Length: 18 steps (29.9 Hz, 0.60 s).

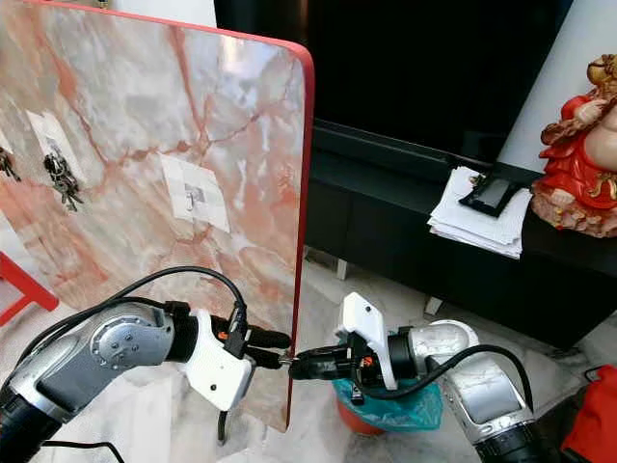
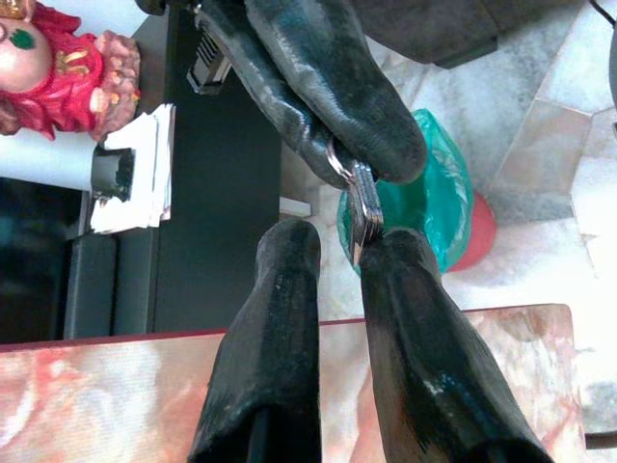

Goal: Hang keys on a hook

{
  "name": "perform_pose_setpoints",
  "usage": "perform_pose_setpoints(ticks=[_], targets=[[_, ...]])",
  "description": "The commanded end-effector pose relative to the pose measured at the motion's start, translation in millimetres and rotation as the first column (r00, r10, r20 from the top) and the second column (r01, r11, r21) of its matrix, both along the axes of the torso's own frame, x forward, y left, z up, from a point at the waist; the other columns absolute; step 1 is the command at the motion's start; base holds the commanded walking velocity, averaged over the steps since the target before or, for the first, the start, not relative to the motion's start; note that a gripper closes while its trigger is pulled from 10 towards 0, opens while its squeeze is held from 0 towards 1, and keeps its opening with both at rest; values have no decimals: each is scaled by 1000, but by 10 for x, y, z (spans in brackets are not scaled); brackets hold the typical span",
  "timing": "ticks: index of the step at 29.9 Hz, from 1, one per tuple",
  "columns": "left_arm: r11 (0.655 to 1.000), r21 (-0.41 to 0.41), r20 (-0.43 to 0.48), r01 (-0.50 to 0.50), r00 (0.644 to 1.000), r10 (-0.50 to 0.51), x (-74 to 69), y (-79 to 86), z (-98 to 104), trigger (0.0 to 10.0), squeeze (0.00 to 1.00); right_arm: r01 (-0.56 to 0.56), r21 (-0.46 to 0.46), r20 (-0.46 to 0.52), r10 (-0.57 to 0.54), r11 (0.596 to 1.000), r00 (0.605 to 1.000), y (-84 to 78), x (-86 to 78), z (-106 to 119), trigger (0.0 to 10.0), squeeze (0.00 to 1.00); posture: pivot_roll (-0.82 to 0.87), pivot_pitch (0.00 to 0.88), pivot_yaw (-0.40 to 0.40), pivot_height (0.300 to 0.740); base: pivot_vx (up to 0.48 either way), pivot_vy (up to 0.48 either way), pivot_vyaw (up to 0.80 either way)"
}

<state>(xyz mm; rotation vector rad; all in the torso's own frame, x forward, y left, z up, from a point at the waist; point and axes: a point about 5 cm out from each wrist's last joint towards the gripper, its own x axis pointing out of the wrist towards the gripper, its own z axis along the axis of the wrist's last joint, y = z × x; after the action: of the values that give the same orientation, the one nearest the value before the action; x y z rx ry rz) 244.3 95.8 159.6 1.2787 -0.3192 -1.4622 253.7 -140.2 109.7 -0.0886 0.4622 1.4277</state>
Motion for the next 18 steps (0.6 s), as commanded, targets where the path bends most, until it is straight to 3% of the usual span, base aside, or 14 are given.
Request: perform_pose_setpoints(ticks=[1,18], targets=[[1000,-23,29,10,1000,-9,11,-27,60,10000,0,-7,-13,19,7,1000,1000,-2,32,31,0,0,15,8,-60,740,0,0,0],[1000,17,-31,21,999,-21,-66,-19,18,10000,0,0,-21,25,0,1000,1000,-5,55,19,0,0,16,7,-59,740,0,0,0]])
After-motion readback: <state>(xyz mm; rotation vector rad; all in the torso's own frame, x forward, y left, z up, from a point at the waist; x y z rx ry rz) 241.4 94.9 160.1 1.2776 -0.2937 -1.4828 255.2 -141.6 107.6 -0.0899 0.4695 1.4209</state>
